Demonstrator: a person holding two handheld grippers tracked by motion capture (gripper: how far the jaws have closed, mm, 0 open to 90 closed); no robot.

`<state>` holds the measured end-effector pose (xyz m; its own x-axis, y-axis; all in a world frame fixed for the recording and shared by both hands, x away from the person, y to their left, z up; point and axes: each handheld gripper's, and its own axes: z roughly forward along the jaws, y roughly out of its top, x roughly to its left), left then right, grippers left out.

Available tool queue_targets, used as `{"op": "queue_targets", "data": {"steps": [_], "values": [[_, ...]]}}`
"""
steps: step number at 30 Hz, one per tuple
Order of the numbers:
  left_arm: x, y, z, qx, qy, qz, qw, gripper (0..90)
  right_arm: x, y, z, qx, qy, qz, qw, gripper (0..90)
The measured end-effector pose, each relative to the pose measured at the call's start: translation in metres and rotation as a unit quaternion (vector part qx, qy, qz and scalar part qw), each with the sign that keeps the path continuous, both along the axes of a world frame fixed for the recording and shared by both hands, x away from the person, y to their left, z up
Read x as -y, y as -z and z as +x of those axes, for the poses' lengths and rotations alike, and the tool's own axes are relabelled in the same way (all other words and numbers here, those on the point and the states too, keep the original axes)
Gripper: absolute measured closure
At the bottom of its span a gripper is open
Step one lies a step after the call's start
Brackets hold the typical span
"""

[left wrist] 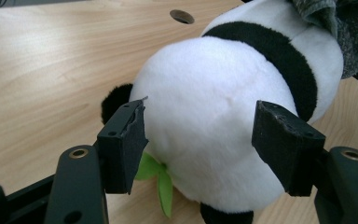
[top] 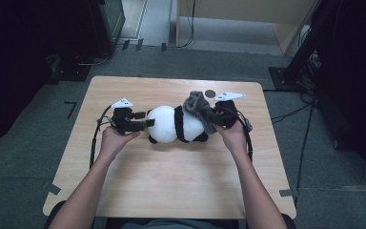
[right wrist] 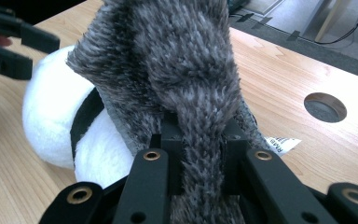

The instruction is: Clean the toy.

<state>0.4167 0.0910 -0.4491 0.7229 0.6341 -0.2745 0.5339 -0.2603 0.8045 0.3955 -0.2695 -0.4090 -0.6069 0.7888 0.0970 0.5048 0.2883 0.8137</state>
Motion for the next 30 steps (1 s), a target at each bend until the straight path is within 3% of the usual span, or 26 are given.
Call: {"op": "queue_targets", "data": {"steps": [12, 14, 16, 20, 21, 30], "values": [[0.003, 0.004, 0.023, 0.002, 0.049, 0.017, 0.9987, 28.4, -0.001, -0.001, 0.003, -0.007, -0.005, -0.009, 0.9999, 78.0], [0.005, 0.007, 0.028, 0.004, 0.053, 0.028, 0.9982, 23.5, -0.001, 0.0, 0.003, -0.007, -0.008, -0.009, 0.9999, 77.9], [0.006, 0.011, 0.03, 0.019, 0.048, 0.035, 0.9981, 14.3, -0.001, 0.0, 0.004, -0.008, -0.01, -0.008, 0.9999, 78.0], [0.006, 0.021, 0.036, 0.004, 0.043, 0.029, 0.9987, 2.4, -0.002, 0.002, 0.004, -0.009, -0.014, -0.004, 0.9998, 78.0], [0.006, 0.024, 0.037, -0.006, 0.044, 0.025, 0.9987, 1.8, -0.002, 0.002, 0.004, -0.01, -0.015, -0.002, 0.9998, 78.0], [0.006, 0.031, 0.037, -0.035, 0.069, 0.025, 0.9967, 1.7, -0.001, 0.003, 0.005, -0.006, -0.034, 0.005, 0.9994, 77.5]]}}
